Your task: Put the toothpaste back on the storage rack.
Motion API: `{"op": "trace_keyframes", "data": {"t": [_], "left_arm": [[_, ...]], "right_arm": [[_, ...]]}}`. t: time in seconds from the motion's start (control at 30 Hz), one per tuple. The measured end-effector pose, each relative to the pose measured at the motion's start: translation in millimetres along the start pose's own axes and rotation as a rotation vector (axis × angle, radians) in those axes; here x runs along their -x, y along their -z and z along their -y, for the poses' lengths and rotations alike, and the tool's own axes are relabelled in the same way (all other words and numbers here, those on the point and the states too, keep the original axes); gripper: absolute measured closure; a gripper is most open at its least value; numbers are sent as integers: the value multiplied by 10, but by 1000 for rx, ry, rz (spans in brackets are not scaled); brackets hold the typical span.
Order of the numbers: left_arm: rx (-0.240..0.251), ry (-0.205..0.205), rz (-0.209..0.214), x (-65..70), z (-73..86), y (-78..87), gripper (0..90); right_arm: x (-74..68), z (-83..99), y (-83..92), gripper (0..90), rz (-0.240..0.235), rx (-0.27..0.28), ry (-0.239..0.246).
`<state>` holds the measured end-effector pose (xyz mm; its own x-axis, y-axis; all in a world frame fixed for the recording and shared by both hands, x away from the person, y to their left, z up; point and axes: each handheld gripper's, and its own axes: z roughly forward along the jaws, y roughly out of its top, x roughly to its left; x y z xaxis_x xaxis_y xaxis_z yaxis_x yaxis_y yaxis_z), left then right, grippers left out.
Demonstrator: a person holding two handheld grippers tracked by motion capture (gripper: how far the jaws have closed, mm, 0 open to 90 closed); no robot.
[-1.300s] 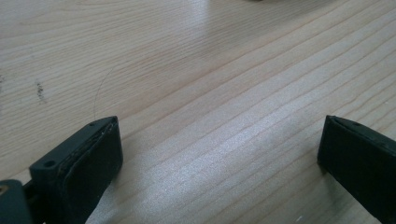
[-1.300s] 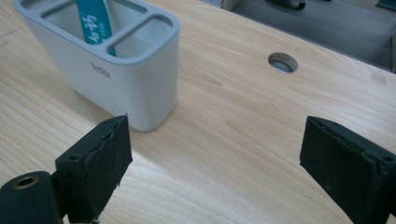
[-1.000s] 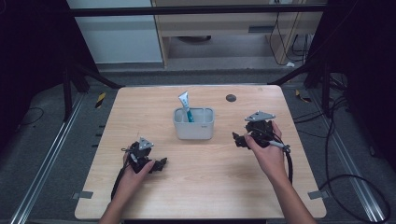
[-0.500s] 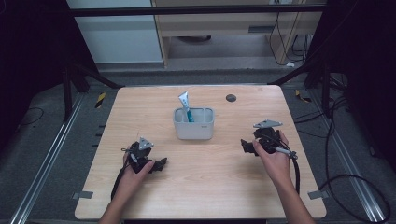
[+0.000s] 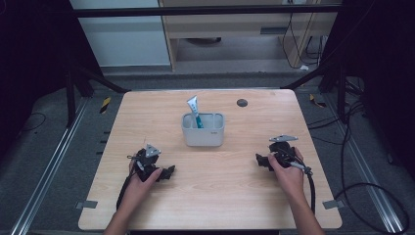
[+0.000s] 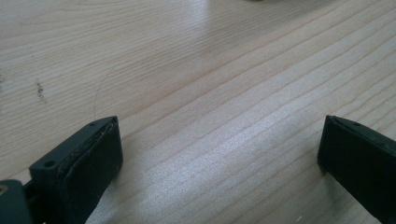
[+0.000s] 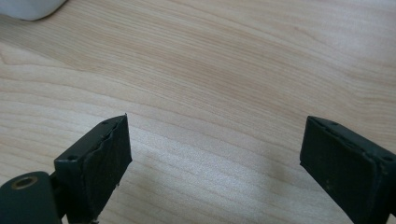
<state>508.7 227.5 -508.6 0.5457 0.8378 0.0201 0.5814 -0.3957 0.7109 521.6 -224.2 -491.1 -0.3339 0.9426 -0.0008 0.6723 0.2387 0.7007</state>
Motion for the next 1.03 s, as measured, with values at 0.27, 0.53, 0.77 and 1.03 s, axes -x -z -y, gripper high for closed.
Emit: {"op": "trace_keyframes", "data": {"t": [0.27, 0.53, 0.77, 1.03], "left_arm": [[0, 0, 0, 0, 0, 0, 0], [0, 0, 0, 0, 0, 0, 0], [0, 0, 1, 0, 0, -1, 0], [0, 0, 2, 1, -1, -2, 0]], "right_arm": [[-22, 32, -105, 93, -4, -4, -14], [-67, 46, -176, 81, 11, 5, -17], [-94, 72, -215, 37, 17, 42, -22], [-97, 84, -207, 25, 8, 38, -8]]}}
